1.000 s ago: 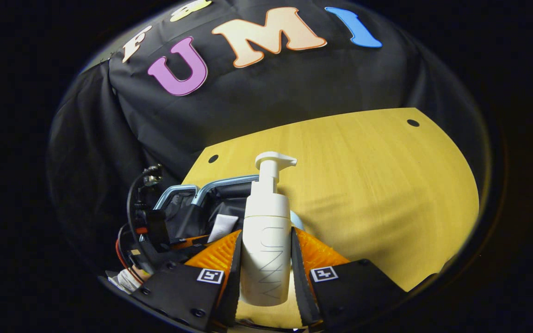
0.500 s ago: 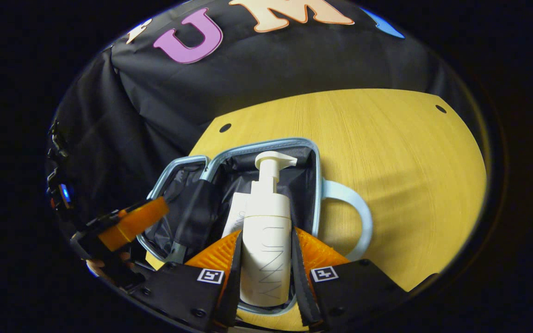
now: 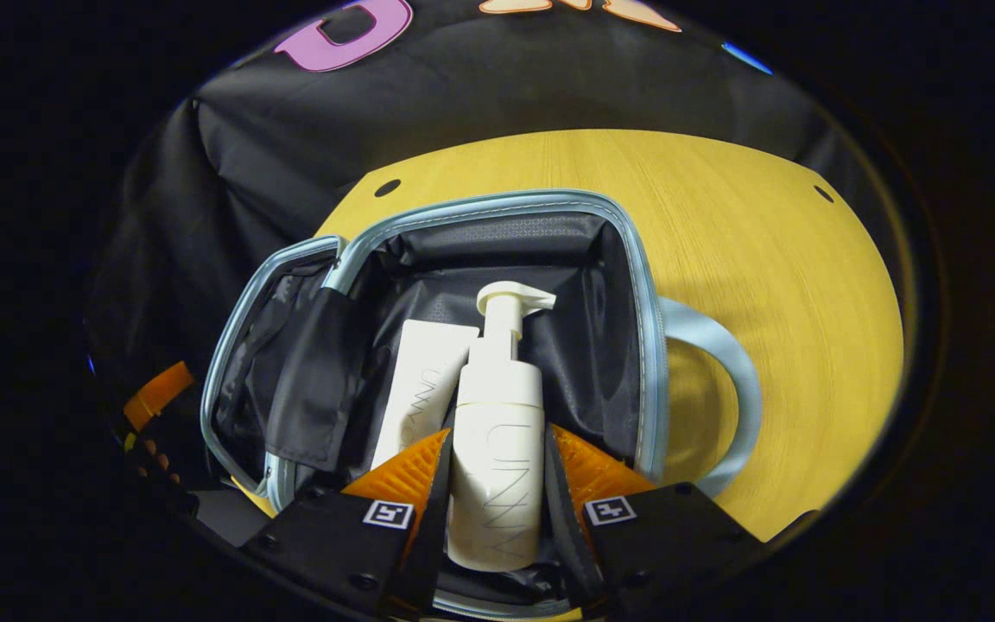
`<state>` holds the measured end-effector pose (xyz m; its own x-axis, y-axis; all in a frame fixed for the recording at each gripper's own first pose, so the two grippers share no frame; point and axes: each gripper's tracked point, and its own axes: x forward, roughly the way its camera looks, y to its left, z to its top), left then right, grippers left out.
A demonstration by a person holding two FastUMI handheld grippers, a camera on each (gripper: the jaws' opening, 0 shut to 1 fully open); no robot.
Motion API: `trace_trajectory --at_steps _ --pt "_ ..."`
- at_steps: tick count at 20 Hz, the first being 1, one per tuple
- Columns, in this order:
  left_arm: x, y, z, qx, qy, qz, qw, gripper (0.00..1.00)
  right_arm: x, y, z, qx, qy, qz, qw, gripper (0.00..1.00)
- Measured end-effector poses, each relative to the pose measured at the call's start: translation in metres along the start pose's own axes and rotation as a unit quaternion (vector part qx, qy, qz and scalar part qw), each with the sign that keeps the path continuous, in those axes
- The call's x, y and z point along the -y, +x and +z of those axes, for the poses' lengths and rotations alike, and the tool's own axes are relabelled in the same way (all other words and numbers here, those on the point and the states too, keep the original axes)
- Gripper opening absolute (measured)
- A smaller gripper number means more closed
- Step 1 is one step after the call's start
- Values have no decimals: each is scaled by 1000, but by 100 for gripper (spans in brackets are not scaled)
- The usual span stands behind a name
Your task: First open the suitcase, pack the skin care products into it, and then close the suitcase.
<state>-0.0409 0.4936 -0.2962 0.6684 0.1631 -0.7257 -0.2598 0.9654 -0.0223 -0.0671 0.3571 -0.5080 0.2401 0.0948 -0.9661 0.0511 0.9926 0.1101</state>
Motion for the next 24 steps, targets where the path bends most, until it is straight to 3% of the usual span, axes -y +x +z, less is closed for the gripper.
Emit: trace_trajectory --at_steps 3,4,6,7,8,11,14,17,24 --pt "-18 10 12 9 -3 15 1000 81 -9 -8 7 11 6 17 1000 63" --pt "-23 15 17 11 -4 19 1000 81 -11 -11 11 19 6 22 1000 77" --pt "-30 28 25 13 -7 23 1000 81 -17 -24 27 46 3 36 998 90" --pt "-34 36 29 14 -6 24 1000 81 -18 -31 33 59 1 44 997 88" --pt "-39 42 32 11 -1 26 1000 81 -18 -39 39 74 -1 48 996 95" --pt "-54 67 35 8 21 42 999 81 -9 -61 60 118 -10 50 992 95" --pt "-70 89 36 -8 -5 47 999 81 4 -77 71 141 -6 41 989 95" --pt "-91 109 29 -29 -33 49 998 81 25 -84 73 145 -1 22 989 95" --pt "-93 139 -12 -112 -14 30 993 81 50 -87 71 140 10 -3 990 96"
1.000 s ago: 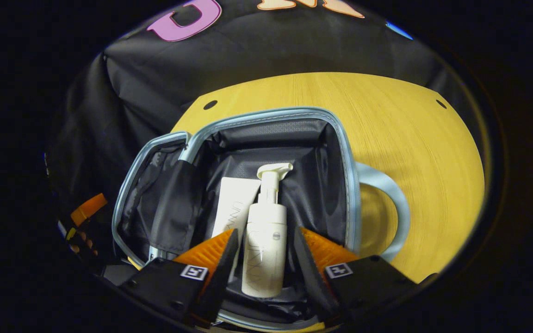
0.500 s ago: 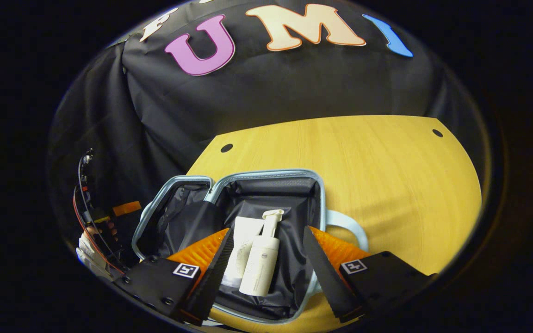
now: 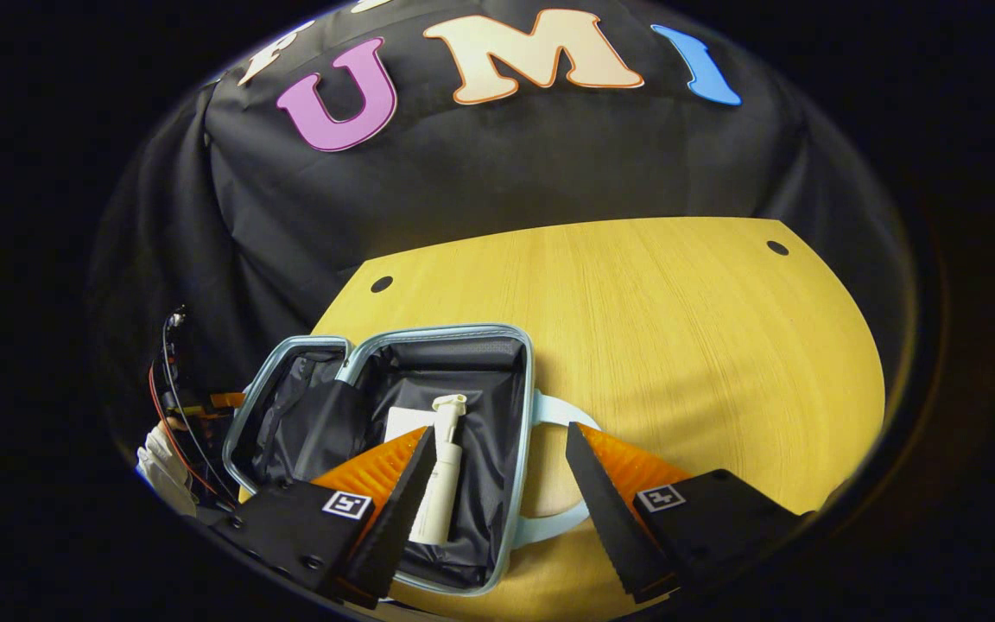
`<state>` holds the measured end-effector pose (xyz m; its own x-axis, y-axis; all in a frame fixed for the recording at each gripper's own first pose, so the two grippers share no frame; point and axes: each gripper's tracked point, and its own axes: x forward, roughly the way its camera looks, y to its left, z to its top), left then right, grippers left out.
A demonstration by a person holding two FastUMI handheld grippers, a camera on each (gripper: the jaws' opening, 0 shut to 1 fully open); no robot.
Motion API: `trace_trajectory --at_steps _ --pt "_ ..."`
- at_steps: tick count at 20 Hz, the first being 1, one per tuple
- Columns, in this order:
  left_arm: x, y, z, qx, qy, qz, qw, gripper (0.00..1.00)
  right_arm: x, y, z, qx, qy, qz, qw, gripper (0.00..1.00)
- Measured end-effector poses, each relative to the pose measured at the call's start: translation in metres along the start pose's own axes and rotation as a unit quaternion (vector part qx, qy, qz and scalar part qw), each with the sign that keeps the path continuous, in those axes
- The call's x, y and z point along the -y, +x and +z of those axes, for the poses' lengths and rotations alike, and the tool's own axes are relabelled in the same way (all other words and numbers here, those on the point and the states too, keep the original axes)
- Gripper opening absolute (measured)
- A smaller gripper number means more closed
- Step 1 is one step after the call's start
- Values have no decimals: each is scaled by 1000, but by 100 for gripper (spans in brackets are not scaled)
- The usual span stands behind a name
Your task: First open the suitcase, pack the skin care products into it, and then close the suitcase.
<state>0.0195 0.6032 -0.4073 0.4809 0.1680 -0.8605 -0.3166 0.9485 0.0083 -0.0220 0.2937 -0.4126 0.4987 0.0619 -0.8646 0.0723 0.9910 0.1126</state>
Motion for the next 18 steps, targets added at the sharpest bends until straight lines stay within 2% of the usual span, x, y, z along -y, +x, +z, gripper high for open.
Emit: trace_trajectory --at_steps 2,4,5,7,8,9,11,14,18 --pt "-1 3 4 -2 3 -10 1000 75 1 -2 1 3 -3 0 1000 96" --pt "1 10 -15 -38 8 -3 999 49 4 -4 4 9 -6 0 1000 96" --pt "6 8 -15 -47 6 -16 999 37 5 -6 5 10 -8 -1 1000 95" --pt "7 10 -16 -52 8 -7 999 11 9 -7 7 17 -9 -1 1000 95" --pt "9 7 -12 -46 7 -4 999 10 11 -11 9 22 -10 -1 1000 95" --pt "12 0 -7 -39 5 -4 999 4 14 -15 12 27 -10 -1 1000 95" --pt "18 -15 1 -30 -1 -8 1000 1 18 -19 15 35 -10 2 999 95" --pt "20 -49 22 10 3 -7 1000 0 22 -25 19 41 -14 15 999 95" --pt "39 -114 53 63 10 -29 998 0 19 -29 23 51 -22 46 997 96"
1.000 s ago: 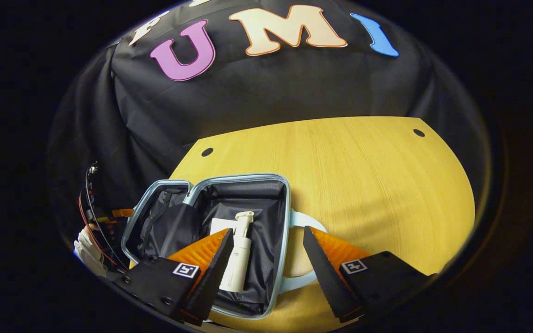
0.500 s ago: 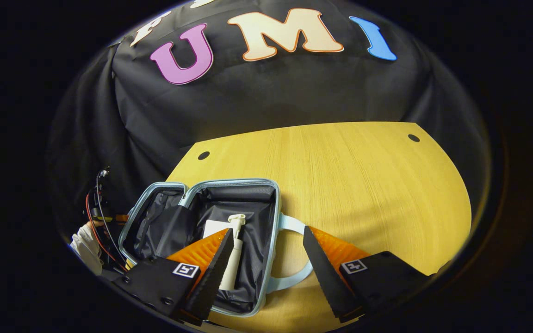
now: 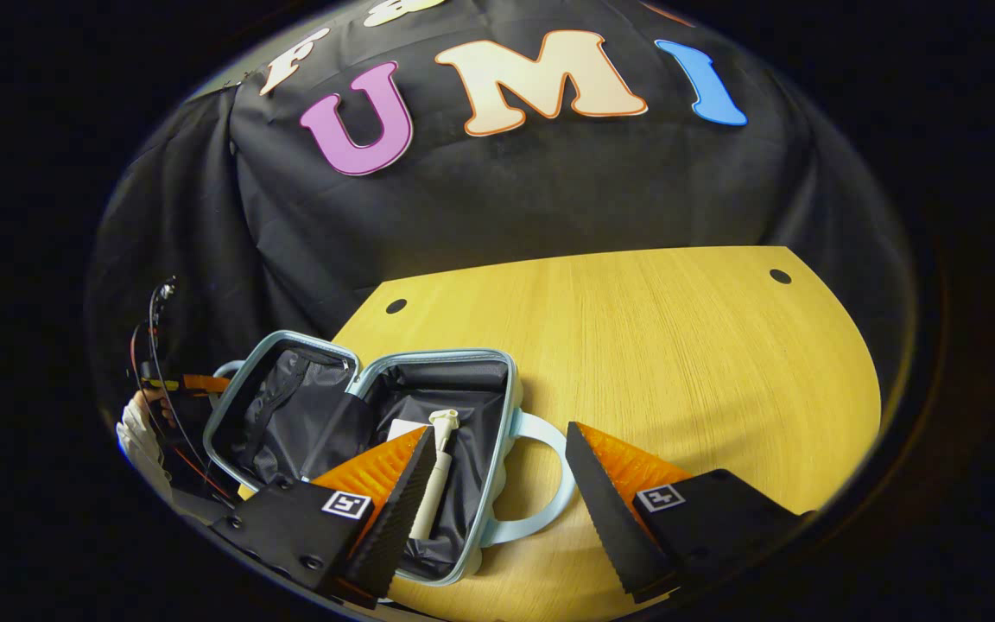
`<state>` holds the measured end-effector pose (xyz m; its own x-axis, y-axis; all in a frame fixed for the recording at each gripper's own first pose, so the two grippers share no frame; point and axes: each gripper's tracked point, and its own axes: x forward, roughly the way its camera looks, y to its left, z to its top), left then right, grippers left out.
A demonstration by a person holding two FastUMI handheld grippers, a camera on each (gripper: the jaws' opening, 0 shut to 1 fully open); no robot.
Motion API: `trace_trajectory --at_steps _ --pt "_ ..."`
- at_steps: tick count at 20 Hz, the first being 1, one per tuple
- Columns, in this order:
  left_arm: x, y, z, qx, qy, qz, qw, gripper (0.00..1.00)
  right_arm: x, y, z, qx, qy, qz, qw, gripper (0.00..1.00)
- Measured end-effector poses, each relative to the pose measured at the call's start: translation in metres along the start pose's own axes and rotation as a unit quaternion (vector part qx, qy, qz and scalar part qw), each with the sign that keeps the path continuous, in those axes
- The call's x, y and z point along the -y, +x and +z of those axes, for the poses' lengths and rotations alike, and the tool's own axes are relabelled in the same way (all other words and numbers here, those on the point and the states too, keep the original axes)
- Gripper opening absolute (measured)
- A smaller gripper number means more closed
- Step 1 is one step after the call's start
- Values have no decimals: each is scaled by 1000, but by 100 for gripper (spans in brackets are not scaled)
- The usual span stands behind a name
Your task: First open the suitcase, pack the skin care products into it, and then close the suitcase.
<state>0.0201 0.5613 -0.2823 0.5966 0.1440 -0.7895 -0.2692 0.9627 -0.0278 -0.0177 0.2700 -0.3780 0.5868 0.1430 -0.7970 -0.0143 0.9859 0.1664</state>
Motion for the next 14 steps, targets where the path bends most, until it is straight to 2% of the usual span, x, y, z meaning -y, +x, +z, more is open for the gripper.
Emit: trace_trajectory --at_steps 4,7,14 --pt "42 -62 38 46 17 -27 998 0 4 -12 8 15 -3 27 999 95" --pt "94 -87 49 72 19 -55 996 0 22 -23 17 27 -1 33 999 95" --pt "199 -139 69 113 59 -112 985 0 95 -56 28 50 25 16 998 95"
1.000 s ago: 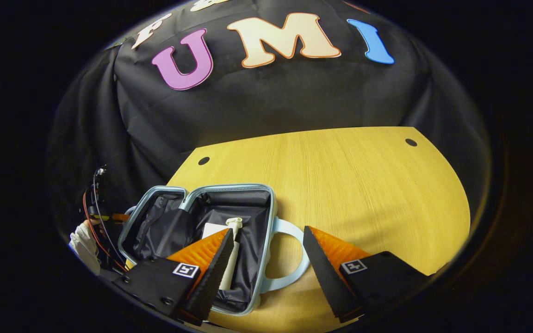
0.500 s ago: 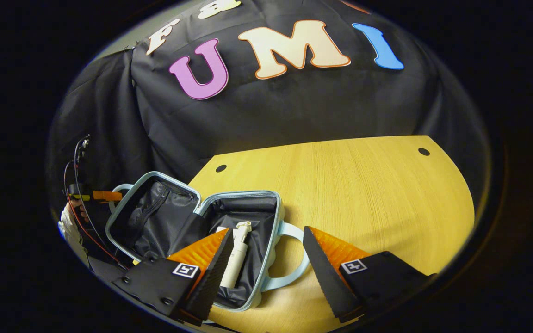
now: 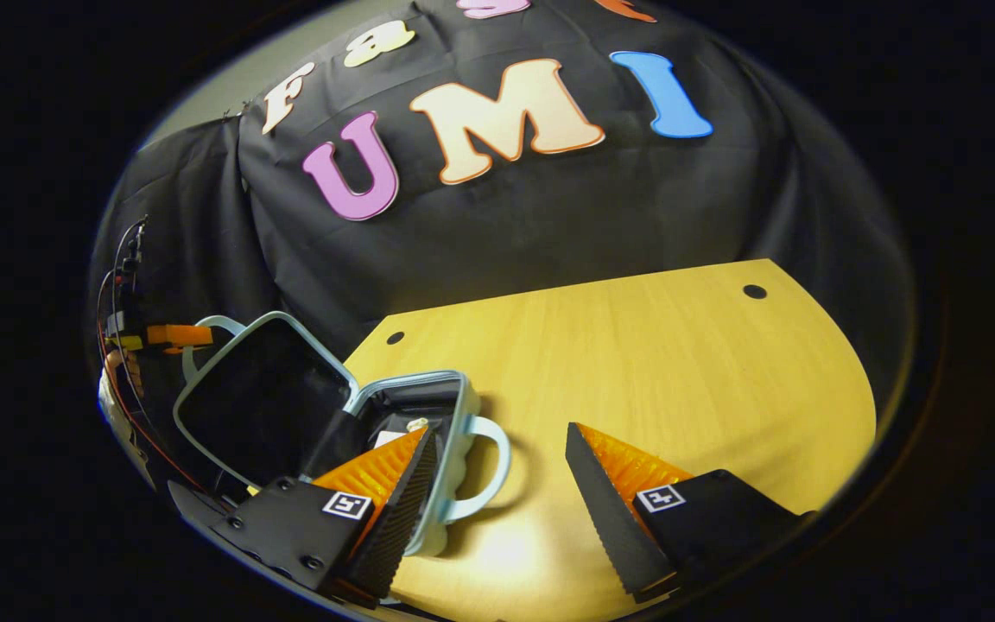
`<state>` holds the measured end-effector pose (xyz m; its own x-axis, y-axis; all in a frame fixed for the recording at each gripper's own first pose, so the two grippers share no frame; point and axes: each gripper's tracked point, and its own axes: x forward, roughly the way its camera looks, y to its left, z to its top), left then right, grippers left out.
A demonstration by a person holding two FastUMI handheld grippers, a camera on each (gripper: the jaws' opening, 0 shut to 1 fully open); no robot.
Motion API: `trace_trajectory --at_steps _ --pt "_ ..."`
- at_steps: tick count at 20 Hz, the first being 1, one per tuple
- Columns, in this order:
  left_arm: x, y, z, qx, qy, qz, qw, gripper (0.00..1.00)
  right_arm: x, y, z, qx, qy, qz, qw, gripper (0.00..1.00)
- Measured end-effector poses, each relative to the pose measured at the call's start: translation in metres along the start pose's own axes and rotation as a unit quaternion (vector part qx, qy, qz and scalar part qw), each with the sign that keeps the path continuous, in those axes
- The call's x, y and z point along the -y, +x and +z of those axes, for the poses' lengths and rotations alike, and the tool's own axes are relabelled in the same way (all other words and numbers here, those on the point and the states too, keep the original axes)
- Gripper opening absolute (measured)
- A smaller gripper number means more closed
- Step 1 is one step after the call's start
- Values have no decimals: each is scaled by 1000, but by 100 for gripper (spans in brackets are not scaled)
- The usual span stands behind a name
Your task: First open the suitcase, pack the skin care products into it, and then close the suitcase.
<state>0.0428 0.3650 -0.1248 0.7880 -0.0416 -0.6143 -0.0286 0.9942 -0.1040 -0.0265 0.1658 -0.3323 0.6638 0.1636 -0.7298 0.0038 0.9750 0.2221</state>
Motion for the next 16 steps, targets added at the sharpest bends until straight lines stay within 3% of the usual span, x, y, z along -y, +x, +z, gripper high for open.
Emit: trace_trajectory --at_steps 5,7,9,10,11,14,16 --pt "103 6 8 1 -4 -74 997 0 48 -28 11 18 26 -22 999 95" --pt "143 13 6 -3 -4 -104 995 0 65 -43 13 25 31 -33 999 90" --pt "173 23 -2 -14 -7 -129 992 0 83 -50 15 29 38 -45 998 90" --pt "185 28 -5 -21 -9 -139 990 2 91 -55 16 32 41 -52 997 95" --pt "197 29 -10 -26 -10 -150 988 0 99 -60 16 34 45 -58 997 90" --pt "231 36 -28 -50 -11 -179 982 0 118 -73 14 38 56 -75 995 90" --pt "255 41 -46 -68 -9 -198 978 0 129 -82 12 41 62 -86 994 95"
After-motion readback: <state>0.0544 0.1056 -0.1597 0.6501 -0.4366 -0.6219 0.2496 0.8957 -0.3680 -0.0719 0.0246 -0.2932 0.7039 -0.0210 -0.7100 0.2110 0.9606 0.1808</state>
